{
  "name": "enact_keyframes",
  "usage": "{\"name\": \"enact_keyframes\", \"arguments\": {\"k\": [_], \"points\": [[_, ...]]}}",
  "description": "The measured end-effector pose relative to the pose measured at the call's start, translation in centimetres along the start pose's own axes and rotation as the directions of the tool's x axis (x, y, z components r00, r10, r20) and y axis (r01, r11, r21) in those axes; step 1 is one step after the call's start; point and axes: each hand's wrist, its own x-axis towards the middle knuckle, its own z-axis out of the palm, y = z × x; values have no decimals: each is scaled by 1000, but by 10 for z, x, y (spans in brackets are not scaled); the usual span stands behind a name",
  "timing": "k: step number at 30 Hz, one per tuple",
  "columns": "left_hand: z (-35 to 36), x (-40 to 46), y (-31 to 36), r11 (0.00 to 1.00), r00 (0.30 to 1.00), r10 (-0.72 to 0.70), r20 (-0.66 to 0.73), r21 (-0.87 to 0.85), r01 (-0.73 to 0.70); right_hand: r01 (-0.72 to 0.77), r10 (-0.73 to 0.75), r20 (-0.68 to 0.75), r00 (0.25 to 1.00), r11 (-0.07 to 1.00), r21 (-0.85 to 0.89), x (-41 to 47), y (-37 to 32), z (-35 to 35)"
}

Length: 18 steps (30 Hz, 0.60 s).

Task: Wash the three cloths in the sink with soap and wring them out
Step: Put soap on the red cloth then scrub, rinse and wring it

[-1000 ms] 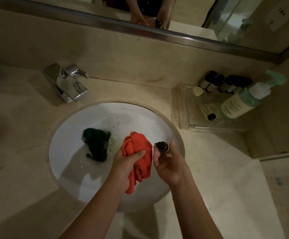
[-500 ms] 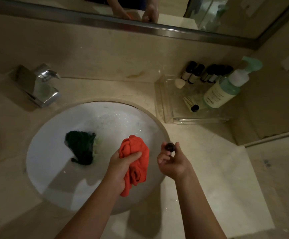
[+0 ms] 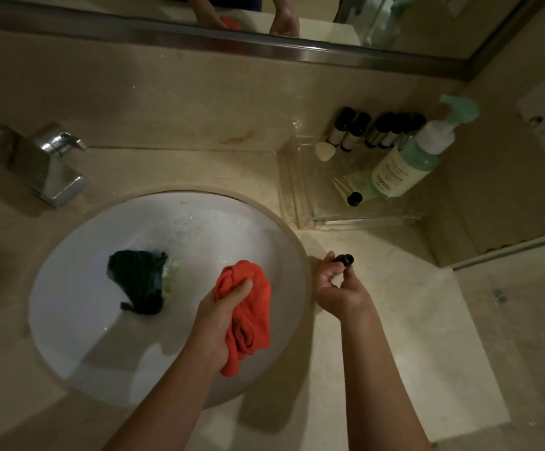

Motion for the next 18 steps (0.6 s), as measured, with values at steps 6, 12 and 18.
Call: {"name": "enact_keyframes", "arguments": {"k": [6,12,18], "points": [[0,4,-1,1000,999,-9,-52,15,10,49,-51,-27,998,997,-61,-6,7,-7],[-6,0,3,992,998,67,-6,106,-66,265,-298,70,952,689,-675,-14,58,-35],[-38,-9,15,986,971,166,-174,56,-158,678,238,746,622,-640,-361,27,122,-85]]}}
